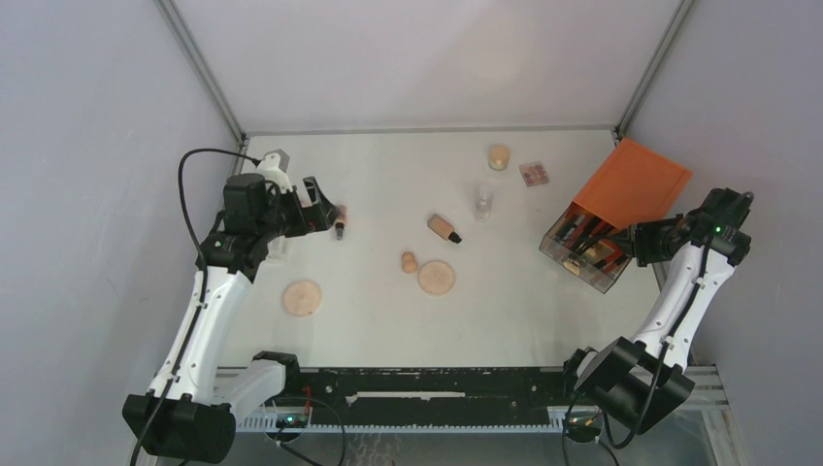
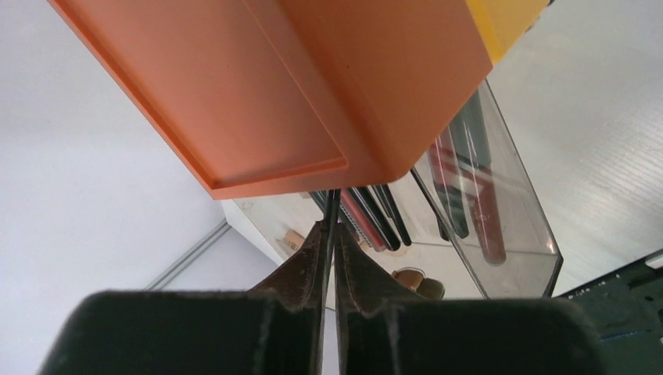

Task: Organize the makeup
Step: Place the makeup brush in the drawer.

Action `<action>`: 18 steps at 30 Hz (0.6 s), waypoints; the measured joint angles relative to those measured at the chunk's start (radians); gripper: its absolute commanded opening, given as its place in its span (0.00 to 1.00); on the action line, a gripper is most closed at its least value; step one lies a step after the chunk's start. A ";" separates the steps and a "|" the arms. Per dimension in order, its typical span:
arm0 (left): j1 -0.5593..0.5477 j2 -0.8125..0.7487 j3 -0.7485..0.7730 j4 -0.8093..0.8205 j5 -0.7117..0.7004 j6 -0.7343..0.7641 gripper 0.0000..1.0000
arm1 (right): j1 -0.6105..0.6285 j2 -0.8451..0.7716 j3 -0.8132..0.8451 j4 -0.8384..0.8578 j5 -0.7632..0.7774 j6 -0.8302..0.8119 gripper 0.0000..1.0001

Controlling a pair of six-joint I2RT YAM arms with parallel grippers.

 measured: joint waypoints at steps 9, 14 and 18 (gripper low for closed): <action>0.000 0.000 0.000 0.000 -0.006 0.000 1.00 | -0.001 0.005 -0.005 0.062 -0.031 -0.037 0.39; 0.000 0.000 0.000 0.000 -0.004 0.000 1.00 | 0.012 -0.018 -0.022 0.115 -0.134 -0.098 0.37; 0.000 0.000 0.000 0.000 0.010 -0.001 1.00 | 0.145 -0.121 -0.031 0.207 -0.175 -0.138 0.39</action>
